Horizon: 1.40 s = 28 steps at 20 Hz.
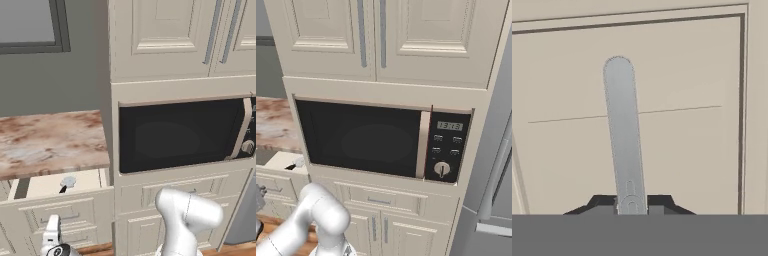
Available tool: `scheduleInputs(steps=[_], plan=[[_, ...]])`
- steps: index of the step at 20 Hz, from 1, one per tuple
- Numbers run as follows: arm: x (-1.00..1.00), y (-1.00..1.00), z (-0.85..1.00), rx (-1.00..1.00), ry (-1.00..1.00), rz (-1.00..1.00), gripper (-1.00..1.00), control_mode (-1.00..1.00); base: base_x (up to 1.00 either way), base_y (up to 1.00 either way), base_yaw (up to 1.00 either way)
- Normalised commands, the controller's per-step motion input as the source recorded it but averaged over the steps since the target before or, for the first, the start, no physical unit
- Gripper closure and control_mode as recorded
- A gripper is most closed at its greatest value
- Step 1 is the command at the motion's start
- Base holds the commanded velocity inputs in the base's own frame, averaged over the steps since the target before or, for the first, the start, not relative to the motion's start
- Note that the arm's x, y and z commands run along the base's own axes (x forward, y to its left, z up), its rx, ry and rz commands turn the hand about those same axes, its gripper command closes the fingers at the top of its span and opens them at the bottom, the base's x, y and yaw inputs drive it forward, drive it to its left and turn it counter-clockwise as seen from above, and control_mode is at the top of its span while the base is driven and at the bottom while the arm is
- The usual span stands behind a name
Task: Take the pizza cutter from the drawer on the left and place it on the dining counter for cutting.
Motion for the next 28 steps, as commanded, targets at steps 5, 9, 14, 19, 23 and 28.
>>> scheduleInputs(steps=[5,9,14,19,23,28], plan=[[-0.91,0.0,0.0,0.0,0.0,0.0,1.0,-1.0,0.0,0.0,0.0],[-0.9,0.0,0.0,0.0,0.0,0.0,1.0,-1.0,0.0,0.0,0.0],[-0.88,0.0,0.0,0.0,0.0,0.0,1.0,-1.0,0.0,0.0,0.0],[-0.88,0.0,0.0,0.0,0.0,0.0,1.0,-1.0,0.0,0.0,0.0],[-0.84,0.0,-0.02,0.0,0.0,0.0,1.0,-1.0,0.0,0.0,0.0],[-0.63,0.0,0.0,0.0,0.0,0.0,-1.0,-1.0,0.0,0.0,0.0]])
